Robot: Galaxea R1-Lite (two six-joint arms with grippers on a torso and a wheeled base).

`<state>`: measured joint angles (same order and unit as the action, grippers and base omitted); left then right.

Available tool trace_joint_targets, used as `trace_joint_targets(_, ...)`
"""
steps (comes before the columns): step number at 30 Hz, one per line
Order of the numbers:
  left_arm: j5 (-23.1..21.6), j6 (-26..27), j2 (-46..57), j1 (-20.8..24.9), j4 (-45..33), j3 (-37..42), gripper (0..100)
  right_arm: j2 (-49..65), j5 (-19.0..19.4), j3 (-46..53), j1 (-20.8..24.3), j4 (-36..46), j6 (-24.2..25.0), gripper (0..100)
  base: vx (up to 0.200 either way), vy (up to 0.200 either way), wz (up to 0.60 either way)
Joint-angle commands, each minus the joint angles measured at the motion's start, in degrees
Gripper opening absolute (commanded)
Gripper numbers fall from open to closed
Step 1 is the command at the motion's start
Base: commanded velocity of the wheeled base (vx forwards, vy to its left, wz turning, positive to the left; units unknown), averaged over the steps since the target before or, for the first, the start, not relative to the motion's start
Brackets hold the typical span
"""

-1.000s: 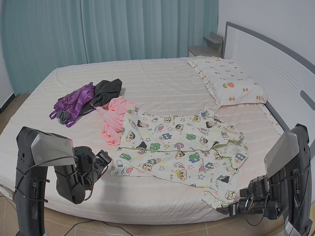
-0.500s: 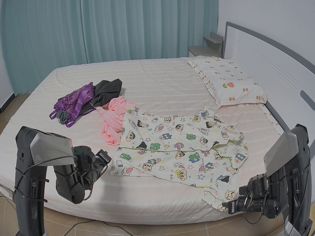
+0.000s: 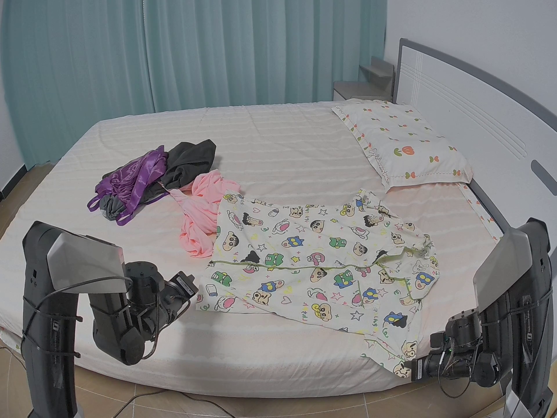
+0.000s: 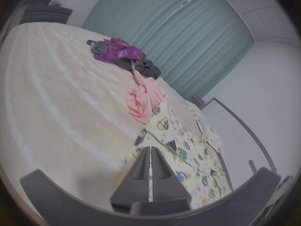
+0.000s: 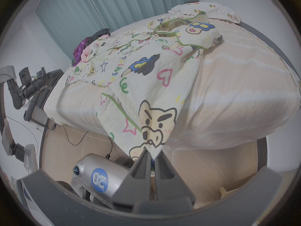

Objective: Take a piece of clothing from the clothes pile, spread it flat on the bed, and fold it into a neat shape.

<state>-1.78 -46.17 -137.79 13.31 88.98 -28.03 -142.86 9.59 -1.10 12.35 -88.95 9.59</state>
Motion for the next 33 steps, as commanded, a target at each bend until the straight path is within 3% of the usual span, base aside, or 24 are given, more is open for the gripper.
trace_joint_targets(1, -8.85, 4.15, 5.69, -2.15, 1.02, 8.95, 0, 5.58, 3.33, 1.10, -5.49, -1.05, -0.01, 0, 0.000, 0.000, 0.00)
trace_joint_targets(5, -10.61, 10.13, 4.90, -2.06, 0.93, 11.59, 0, 7.42, 5.79, 1.10, -7.16, -1.05, 0.43, 0, 0.000, 0.000, 0.00)
trace_joint_targets(12, -8.06, 9.87, 2.00, -1.89, 1.02, 7.55, 0, 7.42, 6.05, 1.10, -6.64, 0.80, 0.69, 0, 0.000, 0.000, 0.00)
trace_joint_targets(19, -8.77, 10.13, 2.09, -1.89, -0.39, 2.45, 0, 7.95, 6.84, 1.10, -7.69, 0.71, 2.62, 0, 0.000, 0.000, 0.00)
trace_joint_targets(24, -16.77, 14.35, 2.88, -2.06, -8.73, -1.94, 0, 8.74, 9.74, 1.10, -7.60, 0.19, 5.52, 0, 0.000, 0.000, 0.00)
trace_joint_targets(27, -17.47, 15.14, 4.20, -2.06, -15.94, -5.99, 0, 8.83, 9.92, 1.10, -7.52, 0.27, 6.14, 0, 0.000, 0.000, 0.00)
trace_joint_targets(33, -18.17, 15.93, 4.02, -2.06, -19.37, -9.94, 0, 8.56, 10.18, 1.10, -7.69, 0.19, 6.31, 0, 0.000, 0.000, 0.00)
